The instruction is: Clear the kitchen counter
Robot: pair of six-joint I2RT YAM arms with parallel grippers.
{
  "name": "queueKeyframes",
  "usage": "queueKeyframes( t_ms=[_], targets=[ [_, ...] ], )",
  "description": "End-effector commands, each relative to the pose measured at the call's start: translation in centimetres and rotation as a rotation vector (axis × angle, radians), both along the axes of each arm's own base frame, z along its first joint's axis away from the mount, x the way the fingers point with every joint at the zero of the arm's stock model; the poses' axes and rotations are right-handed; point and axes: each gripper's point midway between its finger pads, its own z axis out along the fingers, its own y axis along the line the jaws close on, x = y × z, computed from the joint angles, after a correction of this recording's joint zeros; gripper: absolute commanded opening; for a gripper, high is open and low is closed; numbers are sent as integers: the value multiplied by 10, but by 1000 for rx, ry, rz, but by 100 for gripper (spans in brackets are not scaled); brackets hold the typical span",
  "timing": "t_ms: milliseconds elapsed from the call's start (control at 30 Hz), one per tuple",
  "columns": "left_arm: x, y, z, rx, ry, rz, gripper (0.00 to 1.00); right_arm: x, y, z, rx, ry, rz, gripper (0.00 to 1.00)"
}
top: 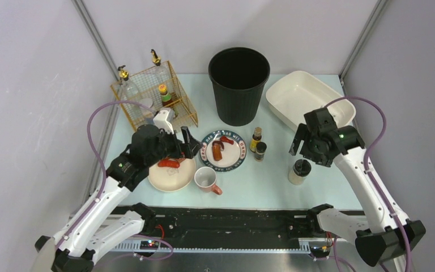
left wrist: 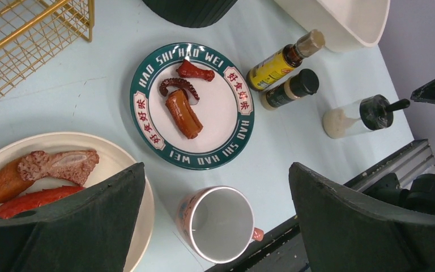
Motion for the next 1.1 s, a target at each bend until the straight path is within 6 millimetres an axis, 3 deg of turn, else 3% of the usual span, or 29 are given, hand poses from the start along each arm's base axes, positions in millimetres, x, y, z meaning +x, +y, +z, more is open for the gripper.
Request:
queueKeyframes(
  t_ms=[0, 533, 867, 1067],
  targets=[
    [-4, 5, -3, 27, -9, -6, 100, -9, -13, -9, -55, 69, -83, 90],
    [-9, 10, -12, 38, 10, 6, 100, -18, -4, -84, -17, 200, -101, 91],
    [-7, 11, -15, 43, 21, 20, 100, 3, -9, -94, 3, 156, -126, 91],
    [-6, 11, -18, 48, 29, 26, 100, 7, -11, -92, 6, 140, -118, 84]
  ],
)
